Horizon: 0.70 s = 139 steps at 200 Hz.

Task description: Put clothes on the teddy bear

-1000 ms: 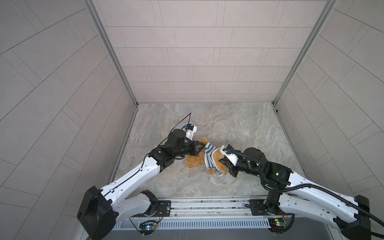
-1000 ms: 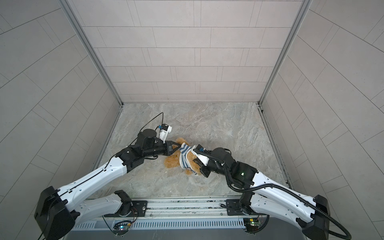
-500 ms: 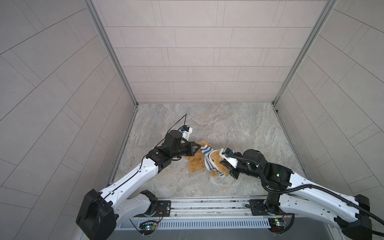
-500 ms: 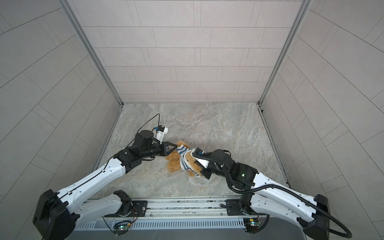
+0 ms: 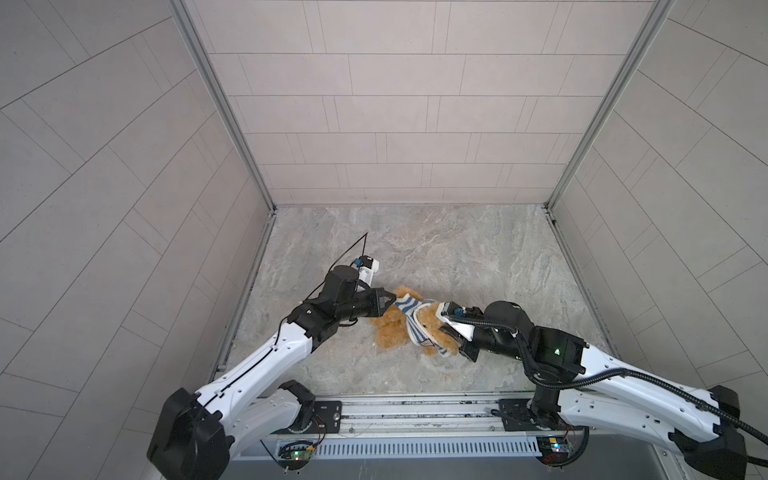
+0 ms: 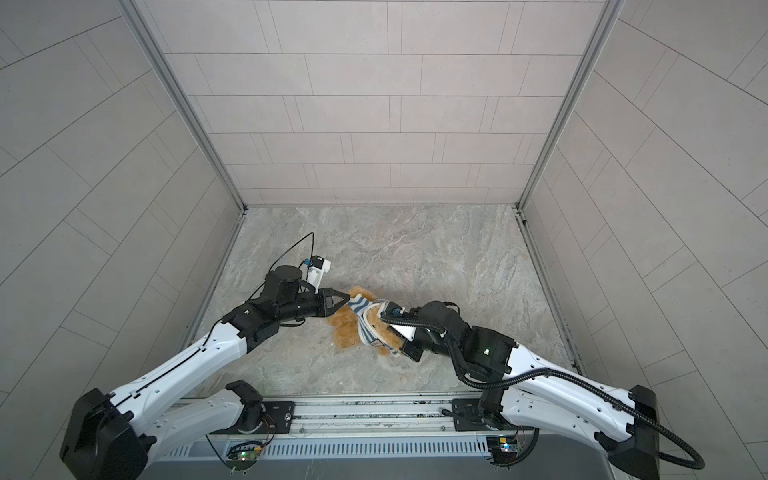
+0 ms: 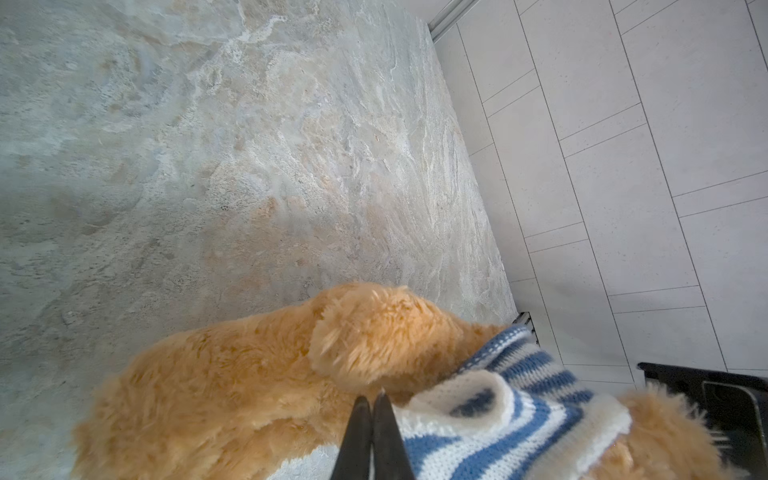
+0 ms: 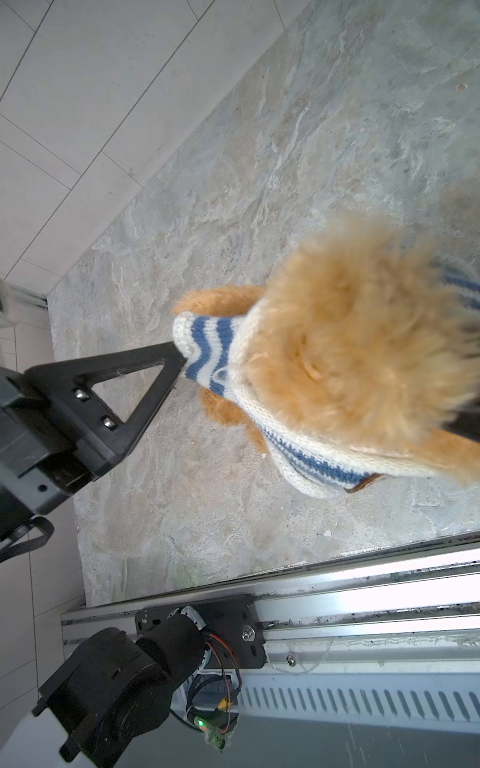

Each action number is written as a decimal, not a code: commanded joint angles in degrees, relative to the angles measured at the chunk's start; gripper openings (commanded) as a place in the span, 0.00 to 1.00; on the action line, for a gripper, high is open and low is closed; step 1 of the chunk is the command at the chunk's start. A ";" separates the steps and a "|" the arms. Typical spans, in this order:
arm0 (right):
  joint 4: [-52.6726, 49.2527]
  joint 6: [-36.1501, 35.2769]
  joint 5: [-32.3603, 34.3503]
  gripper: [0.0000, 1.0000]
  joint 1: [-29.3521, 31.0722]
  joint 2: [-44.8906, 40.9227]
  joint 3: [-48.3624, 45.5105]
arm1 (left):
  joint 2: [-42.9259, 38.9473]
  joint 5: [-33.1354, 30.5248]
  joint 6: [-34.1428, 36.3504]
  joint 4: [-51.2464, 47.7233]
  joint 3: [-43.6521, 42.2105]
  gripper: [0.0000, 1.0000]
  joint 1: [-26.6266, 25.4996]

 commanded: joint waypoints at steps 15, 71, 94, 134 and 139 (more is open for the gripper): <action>1.96 1.16 -0.05 0.00 0.72 -0.37 1.42 | -1.48 -3.57 1.00 1.99 -1.81 0.00 1.32; 8.16 6.84 4.19 0.00 0.64 0.66 -0.25 | -6.62 0.09 1.88 -1.02 -1.16 0.23 -4.10; 8.13 8.08 5.16 0.00 0.64 1.16 -0.21 | -12.49 -0.42 4.80 -6.18 -1.42 0.47 -4.17; 10.46 8.96 5.48 0.00 0.69 0.02 -1.73 | -16.57 1.11 -0.38 -2.02 -7.01 0.61 -7.48; 10.48 8.98 5.57 0.00 0.65 -0.07 -1.73 | -16.68 0.82 -1.03 -1.02 -7.51 0.61 -8.41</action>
